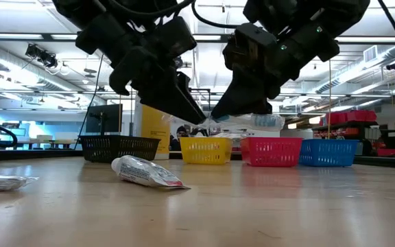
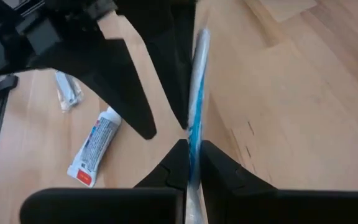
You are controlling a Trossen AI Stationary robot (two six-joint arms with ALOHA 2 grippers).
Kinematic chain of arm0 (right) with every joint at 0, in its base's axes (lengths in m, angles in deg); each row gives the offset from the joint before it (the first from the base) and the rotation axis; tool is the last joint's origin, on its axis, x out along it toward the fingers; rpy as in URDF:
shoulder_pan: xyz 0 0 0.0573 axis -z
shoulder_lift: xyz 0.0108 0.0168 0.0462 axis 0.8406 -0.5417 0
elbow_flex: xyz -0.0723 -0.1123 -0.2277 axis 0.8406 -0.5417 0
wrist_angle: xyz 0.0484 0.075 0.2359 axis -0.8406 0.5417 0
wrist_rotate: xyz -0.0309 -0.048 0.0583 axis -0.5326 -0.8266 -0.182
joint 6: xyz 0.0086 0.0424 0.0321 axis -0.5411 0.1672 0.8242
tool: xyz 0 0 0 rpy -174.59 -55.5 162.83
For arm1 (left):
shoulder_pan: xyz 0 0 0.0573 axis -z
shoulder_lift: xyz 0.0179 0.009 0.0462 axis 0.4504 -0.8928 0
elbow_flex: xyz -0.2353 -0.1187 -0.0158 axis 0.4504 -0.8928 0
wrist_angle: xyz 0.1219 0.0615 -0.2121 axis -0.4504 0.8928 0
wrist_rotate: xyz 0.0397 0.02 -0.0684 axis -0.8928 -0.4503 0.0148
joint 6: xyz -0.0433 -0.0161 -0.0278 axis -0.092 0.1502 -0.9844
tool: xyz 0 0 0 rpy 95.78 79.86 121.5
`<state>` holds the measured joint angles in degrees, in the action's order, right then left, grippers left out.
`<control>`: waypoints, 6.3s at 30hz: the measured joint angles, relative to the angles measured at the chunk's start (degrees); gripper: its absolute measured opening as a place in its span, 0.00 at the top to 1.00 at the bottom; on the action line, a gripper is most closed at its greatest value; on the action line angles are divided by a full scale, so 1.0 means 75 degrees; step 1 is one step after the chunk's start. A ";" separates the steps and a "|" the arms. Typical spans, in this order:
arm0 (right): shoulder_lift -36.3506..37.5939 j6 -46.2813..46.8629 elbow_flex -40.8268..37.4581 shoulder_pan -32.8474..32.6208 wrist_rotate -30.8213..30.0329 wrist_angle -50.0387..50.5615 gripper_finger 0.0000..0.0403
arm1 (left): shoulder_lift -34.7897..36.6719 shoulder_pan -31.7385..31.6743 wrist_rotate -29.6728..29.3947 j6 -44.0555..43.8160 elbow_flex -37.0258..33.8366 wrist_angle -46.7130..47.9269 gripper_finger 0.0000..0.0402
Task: Pick & Place Travel size toiletries
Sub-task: Put the blue toothbrush into the yellow bin, then put the white toothpaste into the red bin
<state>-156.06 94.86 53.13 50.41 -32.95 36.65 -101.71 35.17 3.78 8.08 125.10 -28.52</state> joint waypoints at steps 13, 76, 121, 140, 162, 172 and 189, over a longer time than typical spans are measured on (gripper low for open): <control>0.0015 0.0325 0.0009 0.0111 0.0678 -0.0271 0.94 | 0.0054 -0.0050 -0.0119 0.0491 0.0184 -0.0077 0.59; 0.4273 -0.1974 0.0007 0.1318 -0.4009 0.5000 0.80 | -0.1470 -0.3043 -0.1061 -0.4181 0.0300 -0.3138 0.92; 0.4261 -0.1705 0.0006 0.1318 -0.3987 0.4944 0.80 | -0.0887 -0.2999 -0.0640 -0.3286 0.1451 -0.1308 0.64; 0.2665 -0.2604 0.0006 0.1187 -0.1985 0.2471 0.75 | 0.3034 -0.0677 -0.3398 -0.3212 0.1352 0.4556 0.72; -0.0855 -0.2311 0.0027 0.0113 0.0984 -0.3152 0.63 | 0.3467 0.0551 -0.5027 -0.4317 -0.0291 0.4631 0.72; -0.1089 -0.1668 0.1748 -0.1111 -0.1084 -0.0640 0.57 | 0.3467 0.0536 -0.5671 -0.4104 -0.0291 0.4583 0.72; -0.3162 -0.0110 0.3885 -0.1672 -0.1233 0.1014 0.57 | 0.3461 0.0589 -0.6195 -0.4170 -0.0285 0.4491 0.72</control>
<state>-179.78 94.03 82.27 37.87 -42.20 44.25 -75.75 39.59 -42.68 -23.20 122.96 5.16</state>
